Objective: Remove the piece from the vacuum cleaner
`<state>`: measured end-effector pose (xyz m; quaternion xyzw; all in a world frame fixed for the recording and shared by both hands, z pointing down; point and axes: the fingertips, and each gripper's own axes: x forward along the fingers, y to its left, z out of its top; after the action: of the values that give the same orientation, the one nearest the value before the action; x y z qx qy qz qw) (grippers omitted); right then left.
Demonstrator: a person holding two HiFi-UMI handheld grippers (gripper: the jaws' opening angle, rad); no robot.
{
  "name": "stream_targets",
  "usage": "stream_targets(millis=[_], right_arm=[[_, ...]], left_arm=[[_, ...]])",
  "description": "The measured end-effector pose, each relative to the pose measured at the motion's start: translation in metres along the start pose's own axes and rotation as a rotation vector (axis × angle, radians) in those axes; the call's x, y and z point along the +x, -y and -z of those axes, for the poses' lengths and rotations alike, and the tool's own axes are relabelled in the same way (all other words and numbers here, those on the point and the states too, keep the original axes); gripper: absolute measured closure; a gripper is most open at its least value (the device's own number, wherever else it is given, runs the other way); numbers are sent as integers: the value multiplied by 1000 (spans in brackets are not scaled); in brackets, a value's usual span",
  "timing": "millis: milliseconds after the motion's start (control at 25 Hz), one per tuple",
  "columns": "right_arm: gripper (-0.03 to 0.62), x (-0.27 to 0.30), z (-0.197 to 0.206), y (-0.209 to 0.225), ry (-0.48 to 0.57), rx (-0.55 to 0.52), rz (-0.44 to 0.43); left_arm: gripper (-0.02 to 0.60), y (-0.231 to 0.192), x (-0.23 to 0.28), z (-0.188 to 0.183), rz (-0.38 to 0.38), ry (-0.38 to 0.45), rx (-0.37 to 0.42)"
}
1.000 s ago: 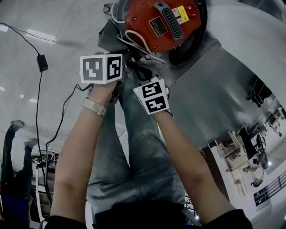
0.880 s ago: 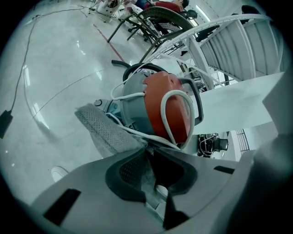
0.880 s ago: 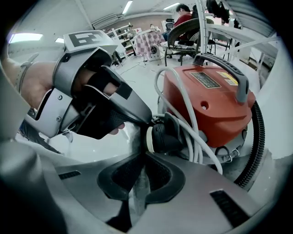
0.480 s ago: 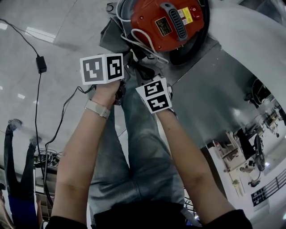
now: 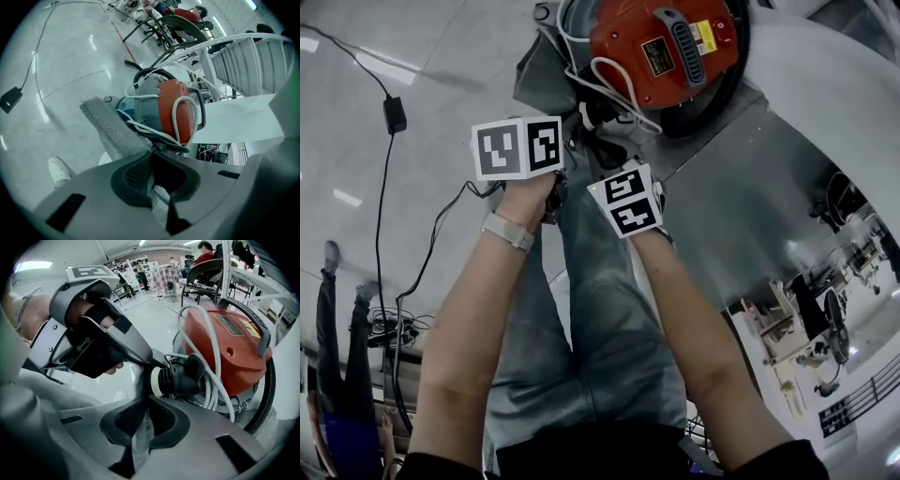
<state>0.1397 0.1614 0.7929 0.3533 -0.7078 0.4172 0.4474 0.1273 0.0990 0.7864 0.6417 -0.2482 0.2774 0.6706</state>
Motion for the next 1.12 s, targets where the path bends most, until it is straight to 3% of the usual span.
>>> stream_targets(millis=[680,1000,1120], right_arm=[[540,3,0,2,-37,-110,2],[525,2,0,-1,-28,-91,47],[485,0,0,3,-21,-78,53]], left_arm=[[546,-4,-1,4,17,-4,-22],[520,-5,2,5,0,-37,45],[506,-6,6,6,-24,-39,50]])
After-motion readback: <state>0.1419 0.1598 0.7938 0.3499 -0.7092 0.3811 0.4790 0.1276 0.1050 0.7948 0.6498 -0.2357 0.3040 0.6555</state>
